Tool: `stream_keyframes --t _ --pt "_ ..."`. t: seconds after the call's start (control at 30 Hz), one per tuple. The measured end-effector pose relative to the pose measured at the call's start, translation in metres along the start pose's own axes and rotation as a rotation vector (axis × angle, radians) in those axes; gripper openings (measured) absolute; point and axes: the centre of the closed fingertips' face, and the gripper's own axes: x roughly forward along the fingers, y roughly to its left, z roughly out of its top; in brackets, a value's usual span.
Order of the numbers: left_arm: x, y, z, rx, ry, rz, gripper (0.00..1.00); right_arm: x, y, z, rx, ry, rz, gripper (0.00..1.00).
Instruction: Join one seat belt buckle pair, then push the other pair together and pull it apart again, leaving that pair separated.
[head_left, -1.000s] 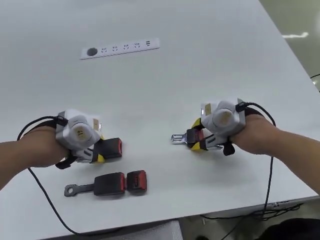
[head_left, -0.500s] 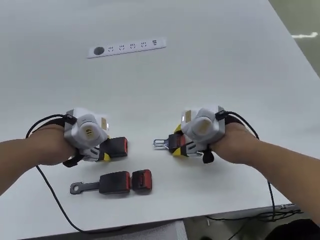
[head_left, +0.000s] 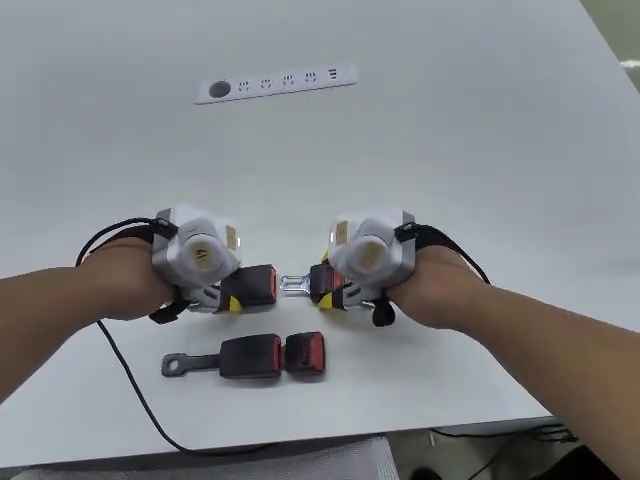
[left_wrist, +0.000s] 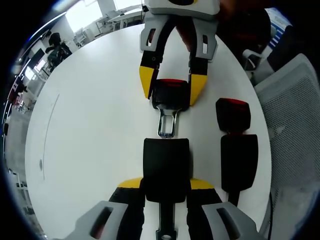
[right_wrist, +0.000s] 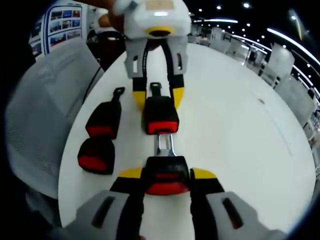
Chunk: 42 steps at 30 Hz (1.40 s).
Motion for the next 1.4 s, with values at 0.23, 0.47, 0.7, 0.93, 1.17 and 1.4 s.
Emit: stream_keyframes --t 0.23,0.47,0.7,0.93,1.17,1.4 --pt "0.001 0.002 0.000 -0.002 -0.005 -0.004 0.32 0.003 -0.003 0.004 -0.029 0.019 -0.012 0.34" --pt "0.001 0.004 0.001 -0.029 -0.015 -0.003 0.32 0.004 -0.005 0.006 -0.017 0.003 -0.004 0.34" --pt "0.002 0.003 0.003 -0.006 -0.004 -0.011 0.32 0.008 -0.001 0.013 -0.022 -0.017 0.003 0.33" --pt "0.002 0.005 0.002 -0.005 -0.024 -0.022 0.31 0.011 -0.002 0.015 0.003 -0.021 0.043 0.32" --pt "0.002 0.004 0.002 0.024 -0.018 -0.037 0.31 0.023 0.000 0.028 -0.038 -0.005 0.048 0.31" --pt "0.003 0.004 0.001 0.016 -0.017 -0.034 0.31 0.021 0.000 0.026 -0.050 -0.010 0.045 0.31"
